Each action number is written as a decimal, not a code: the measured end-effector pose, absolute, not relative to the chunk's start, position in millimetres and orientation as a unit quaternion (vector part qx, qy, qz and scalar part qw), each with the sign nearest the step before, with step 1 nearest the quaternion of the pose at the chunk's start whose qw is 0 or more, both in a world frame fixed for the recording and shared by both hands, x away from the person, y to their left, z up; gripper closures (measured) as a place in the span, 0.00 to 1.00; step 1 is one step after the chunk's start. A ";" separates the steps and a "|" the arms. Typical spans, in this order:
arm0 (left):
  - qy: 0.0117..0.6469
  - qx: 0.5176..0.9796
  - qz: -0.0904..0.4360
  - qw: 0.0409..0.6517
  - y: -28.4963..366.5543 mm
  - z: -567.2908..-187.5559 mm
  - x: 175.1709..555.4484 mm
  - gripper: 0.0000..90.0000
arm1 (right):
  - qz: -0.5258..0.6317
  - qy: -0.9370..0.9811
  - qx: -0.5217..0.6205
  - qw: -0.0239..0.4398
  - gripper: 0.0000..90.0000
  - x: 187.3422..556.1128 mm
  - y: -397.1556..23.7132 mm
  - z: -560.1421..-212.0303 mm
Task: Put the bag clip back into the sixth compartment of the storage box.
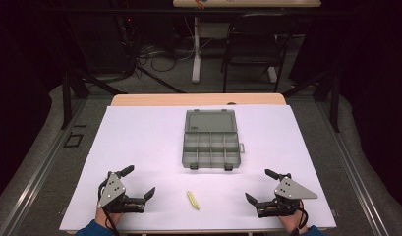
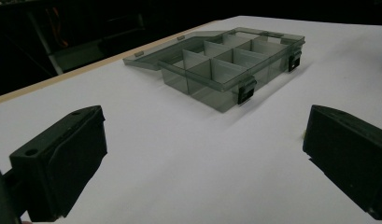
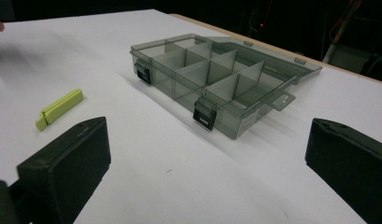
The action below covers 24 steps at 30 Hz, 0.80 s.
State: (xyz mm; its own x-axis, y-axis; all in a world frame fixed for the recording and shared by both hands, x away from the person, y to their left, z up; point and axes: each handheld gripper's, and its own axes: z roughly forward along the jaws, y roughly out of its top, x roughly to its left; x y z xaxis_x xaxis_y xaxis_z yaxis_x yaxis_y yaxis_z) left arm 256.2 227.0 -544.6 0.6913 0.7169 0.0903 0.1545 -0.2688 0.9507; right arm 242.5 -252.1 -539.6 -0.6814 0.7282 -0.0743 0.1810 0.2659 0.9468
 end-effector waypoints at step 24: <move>0.281 0.754 0.268 0.530 223.5 -543.9 257.6 0.00 | 0.505 0.773 0.310 0.226 0.00 250.2 -220.1 -533.7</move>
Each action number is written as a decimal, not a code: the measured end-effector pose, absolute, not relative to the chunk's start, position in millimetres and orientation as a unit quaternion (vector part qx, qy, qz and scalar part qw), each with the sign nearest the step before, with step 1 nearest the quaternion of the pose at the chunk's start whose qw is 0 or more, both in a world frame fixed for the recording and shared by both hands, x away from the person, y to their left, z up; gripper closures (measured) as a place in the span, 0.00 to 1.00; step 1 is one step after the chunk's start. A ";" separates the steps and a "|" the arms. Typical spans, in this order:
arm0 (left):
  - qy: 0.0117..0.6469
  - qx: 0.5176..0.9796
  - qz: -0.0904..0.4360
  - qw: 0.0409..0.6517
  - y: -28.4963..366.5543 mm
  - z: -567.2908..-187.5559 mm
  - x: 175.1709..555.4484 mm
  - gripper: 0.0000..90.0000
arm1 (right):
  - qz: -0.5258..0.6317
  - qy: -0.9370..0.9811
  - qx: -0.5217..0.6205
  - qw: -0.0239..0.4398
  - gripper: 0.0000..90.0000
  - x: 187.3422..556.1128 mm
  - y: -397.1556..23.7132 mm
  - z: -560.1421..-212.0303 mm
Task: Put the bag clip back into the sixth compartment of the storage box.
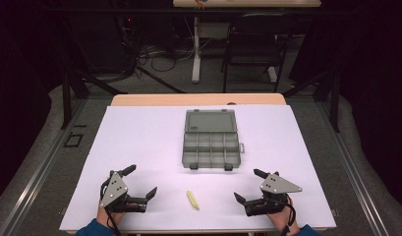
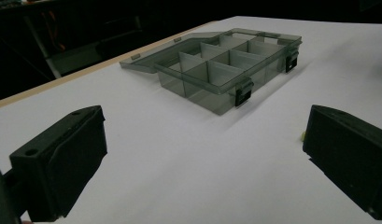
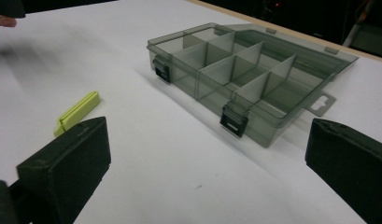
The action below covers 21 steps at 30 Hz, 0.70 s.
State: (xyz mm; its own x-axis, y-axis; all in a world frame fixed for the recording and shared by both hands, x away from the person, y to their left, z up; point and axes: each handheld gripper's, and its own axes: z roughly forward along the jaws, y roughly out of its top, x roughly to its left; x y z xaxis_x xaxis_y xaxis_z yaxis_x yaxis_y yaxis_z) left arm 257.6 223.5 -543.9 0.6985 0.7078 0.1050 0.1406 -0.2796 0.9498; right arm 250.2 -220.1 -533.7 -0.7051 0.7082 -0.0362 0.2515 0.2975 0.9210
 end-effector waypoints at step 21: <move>0.280 0.757 0.261 0.529 219.4 -544.1 261.0 0.00 | 0.473 0.806 0.313 0.170 0.00 262.6 -179.4 -531.8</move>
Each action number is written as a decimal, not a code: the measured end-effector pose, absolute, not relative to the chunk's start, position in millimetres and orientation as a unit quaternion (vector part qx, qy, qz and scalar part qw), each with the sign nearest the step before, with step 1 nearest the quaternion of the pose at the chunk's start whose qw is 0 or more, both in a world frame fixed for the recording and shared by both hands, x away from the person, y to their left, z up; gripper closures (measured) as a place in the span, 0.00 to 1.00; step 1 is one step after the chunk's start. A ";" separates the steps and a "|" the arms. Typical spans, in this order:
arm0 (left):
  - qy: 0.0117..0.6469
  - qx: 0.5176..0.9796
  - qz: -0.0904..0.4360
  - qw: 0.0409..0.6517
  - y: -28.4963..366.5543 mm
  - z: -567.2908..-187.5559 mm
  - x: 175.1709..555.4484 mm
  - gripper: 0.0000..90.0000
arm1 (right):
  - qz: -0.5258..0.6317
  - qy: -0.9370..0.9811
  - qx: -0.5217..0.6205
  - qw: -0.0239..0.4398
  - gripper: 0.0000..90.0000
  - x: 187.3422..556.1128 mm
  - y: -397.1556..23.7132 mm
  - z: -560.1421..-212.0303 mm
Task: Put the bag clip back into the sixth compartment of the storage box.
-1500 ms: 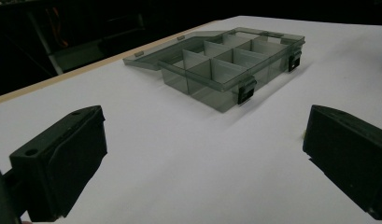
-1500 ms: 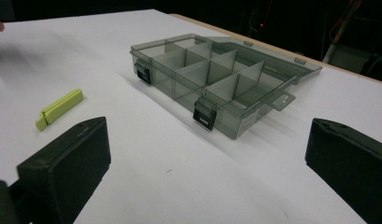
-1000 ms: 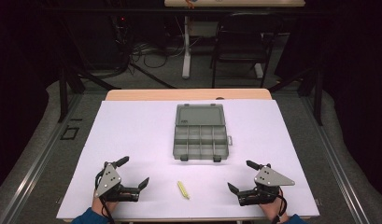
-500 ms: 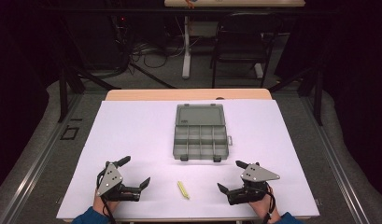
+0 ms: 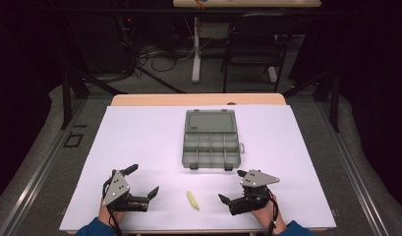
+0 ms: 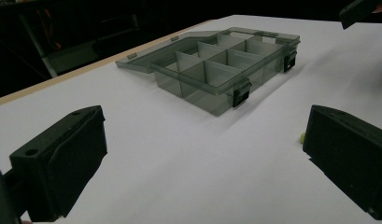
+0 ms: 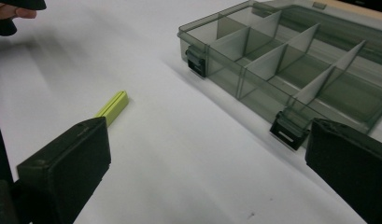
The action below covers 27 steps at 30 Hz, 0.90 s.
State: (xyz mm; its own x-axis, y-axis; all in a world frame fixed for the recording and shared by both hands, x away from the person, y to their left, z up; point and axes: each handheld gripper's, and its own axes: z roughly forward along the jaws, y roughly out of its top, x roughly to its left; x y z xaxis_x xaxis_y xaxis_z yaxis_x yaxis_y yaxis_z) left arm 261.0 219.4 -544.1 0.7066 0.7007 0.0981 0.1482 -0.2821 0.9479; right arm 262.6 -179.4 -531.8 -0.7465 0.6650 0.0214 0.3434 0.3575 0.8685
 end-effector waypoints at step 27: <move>0.273 0.765 0.253 0.525 215.9 -543.4 264.6 0.00 | 0.427 0.841 0.309 0.122 0.00 268.4 -134.7 -525.8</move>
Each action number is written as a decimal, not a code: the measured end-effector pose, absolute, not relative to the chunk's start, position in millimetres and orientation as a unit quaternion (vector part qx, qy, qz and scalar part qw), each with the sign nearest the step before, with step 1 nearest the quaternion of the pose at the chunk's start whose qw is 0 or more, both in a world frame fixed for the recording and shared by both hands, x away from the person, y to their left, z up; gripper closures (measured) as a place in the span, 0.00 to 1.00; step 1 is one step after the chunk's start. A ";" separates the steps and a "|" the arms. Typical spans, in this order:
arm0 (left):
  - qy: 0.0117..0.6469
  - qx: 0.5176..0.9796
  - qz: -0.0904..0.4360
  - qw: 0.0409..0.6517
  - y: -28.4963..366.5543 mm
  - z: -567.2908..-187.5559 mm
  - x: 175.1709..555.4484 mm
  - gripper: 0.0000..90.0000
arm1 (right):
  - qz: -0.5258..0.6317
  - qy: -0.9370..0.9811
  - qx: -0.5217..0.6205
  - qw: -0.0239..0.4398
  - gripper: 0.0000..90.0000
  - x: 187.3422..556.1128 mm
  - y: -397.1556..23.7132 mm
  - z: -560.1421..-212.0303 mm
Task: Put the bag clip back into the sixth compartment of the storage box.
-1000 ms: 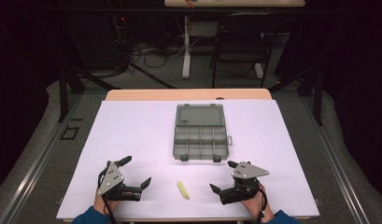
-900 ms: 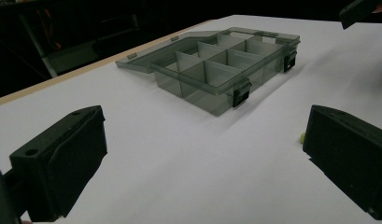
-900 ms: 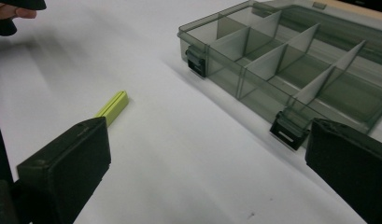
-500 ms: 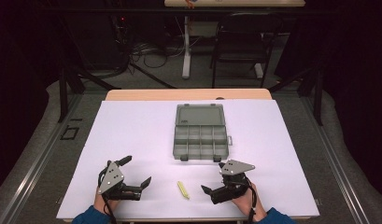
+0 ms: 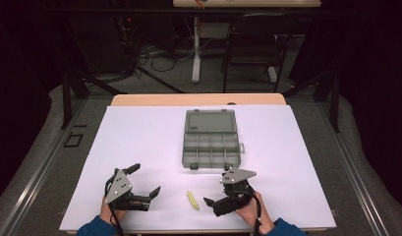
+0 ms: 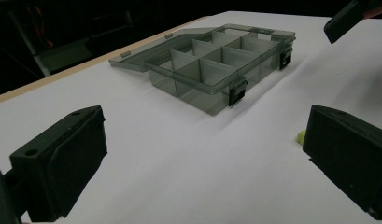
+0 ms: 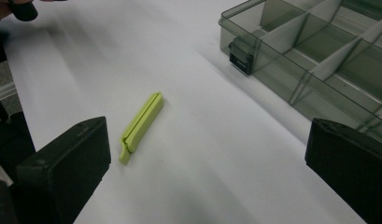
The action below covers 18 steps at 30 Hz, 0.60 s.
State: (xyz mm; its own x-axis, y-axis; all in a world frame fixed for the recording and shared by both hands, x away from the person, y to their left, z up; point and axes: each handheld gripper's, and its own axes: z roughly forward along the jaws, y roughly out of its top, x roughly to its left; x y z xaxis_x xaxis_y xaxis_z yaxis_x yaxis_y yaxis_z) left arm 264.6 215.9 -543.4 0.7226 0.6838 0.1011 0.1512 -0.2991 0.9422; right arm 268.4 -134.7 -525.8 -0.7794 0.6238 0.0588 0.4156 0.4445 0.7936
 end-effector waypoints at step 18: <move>0.274 0.765 0.249 0.527 216.1 -544.0 264.5 0.00 | 0.392 0.860 0.309 0.103 0.00 274.4 -97.4 -524.4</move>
